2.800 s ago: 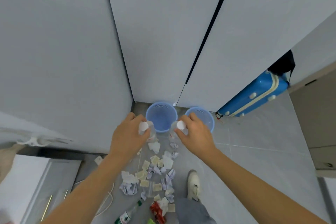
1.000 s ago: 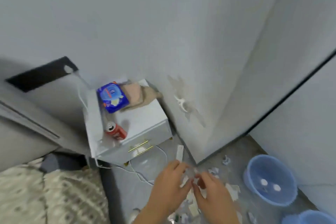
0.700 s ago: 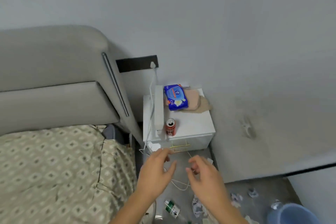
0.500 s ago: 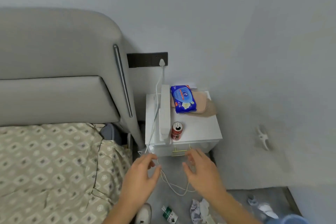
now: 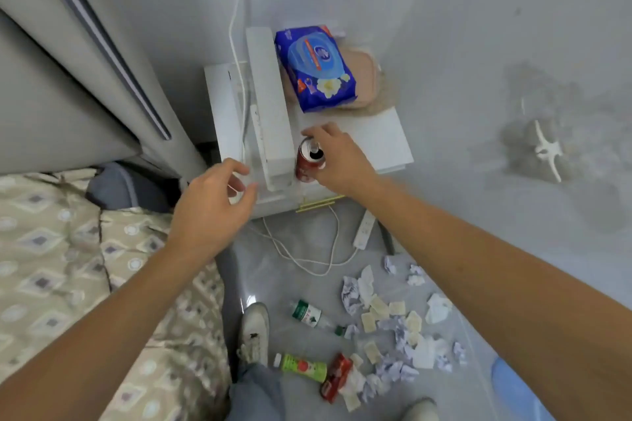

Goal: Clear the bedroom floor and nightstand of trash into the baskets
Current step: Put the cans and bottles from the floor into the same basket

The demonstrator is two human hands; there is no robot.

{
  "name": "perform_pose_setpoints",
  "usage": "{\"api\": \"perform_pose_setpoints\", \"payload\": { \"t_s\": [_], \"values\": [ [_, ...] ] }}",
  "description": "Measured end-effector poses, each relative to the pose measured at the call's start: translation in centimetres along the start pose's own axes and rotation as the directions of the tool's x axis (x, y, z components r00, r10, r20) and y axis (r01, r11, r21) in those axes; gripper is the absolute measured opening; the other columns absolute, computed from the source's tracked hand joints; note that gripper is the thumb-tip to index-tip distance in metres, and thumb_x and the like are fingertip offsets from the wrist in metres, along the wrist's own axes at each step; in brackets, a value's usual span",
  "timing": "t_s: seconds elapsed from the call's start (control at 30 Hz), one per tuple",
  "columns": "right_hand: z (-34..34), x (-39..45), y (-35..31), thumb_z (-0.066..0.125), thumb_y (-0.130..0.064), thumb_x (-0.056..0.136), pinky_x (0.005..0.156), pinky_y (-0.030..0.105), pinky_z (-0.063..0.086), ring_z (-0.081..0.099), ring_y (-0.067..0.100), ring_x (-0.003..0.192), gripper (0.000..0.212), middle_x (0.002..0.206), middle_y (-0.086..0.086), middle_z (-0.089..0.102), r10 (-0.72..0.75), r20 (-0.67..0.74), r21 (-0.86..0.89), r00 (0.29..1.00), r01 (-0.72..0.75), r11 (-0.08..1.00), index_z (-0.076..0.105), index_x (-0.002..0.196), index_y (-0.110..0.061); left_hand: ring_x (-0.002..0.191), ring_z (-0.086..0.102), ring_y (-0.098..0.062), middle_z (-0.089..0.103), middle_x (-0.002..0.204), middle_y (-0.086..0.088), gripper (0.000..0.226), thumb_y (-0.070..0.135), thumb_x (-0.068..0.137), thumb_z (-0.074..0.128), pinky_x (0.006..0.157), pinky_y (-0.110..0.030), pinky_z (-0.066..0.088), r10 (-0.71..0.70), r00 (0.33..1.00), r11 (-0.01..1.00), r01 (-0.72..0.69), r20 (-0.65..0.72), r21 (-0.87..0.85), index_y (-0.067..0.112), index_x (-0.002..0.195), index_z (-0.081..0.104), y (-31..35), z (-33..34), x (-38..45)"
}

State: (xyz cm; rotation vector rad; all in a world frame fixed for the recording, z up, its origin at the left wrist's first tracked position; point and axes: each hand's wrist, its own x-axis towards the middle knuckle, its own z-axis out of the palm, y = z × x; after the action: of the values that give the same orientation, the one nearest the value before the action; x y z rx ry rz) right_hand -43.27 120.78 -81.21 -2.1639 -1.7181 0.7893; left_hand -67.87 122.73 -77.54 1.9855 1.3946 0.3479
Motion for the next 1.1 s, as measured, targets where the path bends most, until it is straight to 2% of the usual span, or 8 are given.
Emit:
{"api": "perform_pose_setpoints", "payload": {
  "t_s": [0.23, 0.33, 0.47, 0.63, 0.77, 0.83, 0.97, 1.1],
  "values": [
    [0.9, -4.5, 2.1, 0.077, -0.034, 0.078, 0.074, 0.040, 0.055, 0.062, 0.025, 0.095, 0.056, 0.115, 0.003, 0.054, 0.029, -0.302, 0.124, 0.953, 0.008, 0.992, 0.054, 0.126, -0.019, 0.073, 0.064, -0.013, 0.066, 0.076, 0.008, 0.008, 0.026, 0.091, 0.067, 0.068, -0.039, 0.054, -0.059, 0.994, 0.997, 0.055, 0.092, 0.049, 0.031, 0.095, 0.062, -4.0, 7.6, -8.6],
    [1.4, -11.8, 5.2, 0.073, -0.037, 0.084, 0.077, 0.037, 0.056, 0.060, 0.018, 0.101, 0.051, 0.120, 0.001, 0.053, 0.055, -0.418, 0.215, 0.907, 0.040, 0.976, 0.054, 0.127, -0.019, 0.071, 0.062, -0.010, 0.063, 0.074, 0.009, 0.009, 0.029, 0.091, 0.068, 0.067, -0.037, 0.054, -0.057, 0.977, 0.994, 0.036, 0.204, 0.105, 0.030, 0.097, 0.062, -4.1, 13.9, -12.3],
    [5.8, -22.7, 13.8, 0.070, -0.046, 0.087, 0.081, 0.033, 0.055, 0.059, 0.016, 0.103, 0.052, 0.122, -0.003, 0.051, 0.110, -0.376, 0.223, 0.920, -0.026, 0.974, 0.052, 0.129, -0.021, 0.090, 0.061, -0.013, 0.062, 0.093, 0.012, 0.024, 0.039, 0.091, 0.065, 0.074, -0.037, 0.055, -0.073, 0.918, 0.979, -0.009, 0.389, 0.204, 0.032, 0.114, 0.059, -5.8, 26.7, -15.1],
    [15.8, -32.1, 27.3, 0.078, -0.037, 0.084, 0.081, 0.038, 0.056, 0.058, 0.018, 0.104, 0.056, 0.121, -0.005, 0.051, 0.187, -0.258, 0.166, 0.948, -0.147, 0.975, 0.049, 0.131, -0.025, 0.120, 0.052, -0.027, 0.055, 0.126, -0.002, 0.060, 0.041, 0.083, 0.069, 0.088, -0.041, 0.052, -0.056, 0.761, 0.895, -0.249, 0.647, 0.369, 0.027, 0.139, 0.054, -13.1, 44.7, -17.6],
    [23.0, -37.3, 36.2, 0.079, -0.041, 0.086, 0.077, 0.037, 0.056, 0.060, 0.018, 0.100, 0.054, 0.119, -0.008, 0.052, 0.256, -0.261, 0.194, 0.931, -0.209, 0.959, 0.049, 0.129, -0.027, 0.118, 0.061, -0.040, 0.061, 0.130, -0.015, 0.092, 0.042, 0.048, 0.093, 0.093, -0.055, 0.052, 0.017, 0.742, 0.751, -0.452, 0.671, 0.481, 0.023, 0.134, 0.065, -21.2, 54.3, -19.5],
    [25.6, -39.3, 39.2, 0.079, -0.044, 0.086, 0.077, 0.033, 0.054, 0.061, 0.016, 0.100, 0.055, 0.120, -0.009, 0.052, 0.322, -0.268, 0.202, 0.908, -0.274, 0.940, 0.050, 0.129, -0.027, 0.107, 0.066, -0.041, 0.064, 0.121, -0.018, 0.100, 0.031, 0.030, 0.098, 0.088, -0.060, 0.052, 0.050, 0.735, 0.666, -0.529, 0.676, 0.525, 0.019, 0.125, 0.068, -24.7, 56.6, -20.1],
    [28.5, -42.7, 41.7, 0.075, -0.044, 0.087, 0.077, 0.035, 0.055, 0.061, 0.017, 0.104, 0.054, 0.121, -0.009, 0.051, 0.383, -0.260, 0.251, 0.886, -0.321, 0.913, 0.047, 0.130, -0.030, 0.092, 0.070, -0.040, 0.064, 0.112, -0.016, 0.090, 0.017, 0.034, 0.097, 0.078, -0.059, 0.048, 0.100, 0.776, 0.598, -0.547, 0.623, 0.585, 0.017, 0.118, 0.065, -27.2, 58.0, -20.7],
    [26.8, -45.9, 41.7, 0.071, -0.046, 0.090, 0.079, 0.035, 0.055, 0.059, 0.013, 0.104, 0.050, 0.120, -0.010, 0.050, 0.489, -0.279, 0.331, 0.827, -0.395, 0.857, 0.048, 0.132, -0.030, 0.092, 0.070, -0.038, 0.071, 0.106, -0.008, 0.073, 0.063, 0.060, 0.063, 0.071, -0.057, 0.052, 0.099, 0.790, 0.707, -0.483, 0.605, 0.516, 0.019, 0.119, 0.065, -20.0, 54.4, -21.9]
  ]
}}
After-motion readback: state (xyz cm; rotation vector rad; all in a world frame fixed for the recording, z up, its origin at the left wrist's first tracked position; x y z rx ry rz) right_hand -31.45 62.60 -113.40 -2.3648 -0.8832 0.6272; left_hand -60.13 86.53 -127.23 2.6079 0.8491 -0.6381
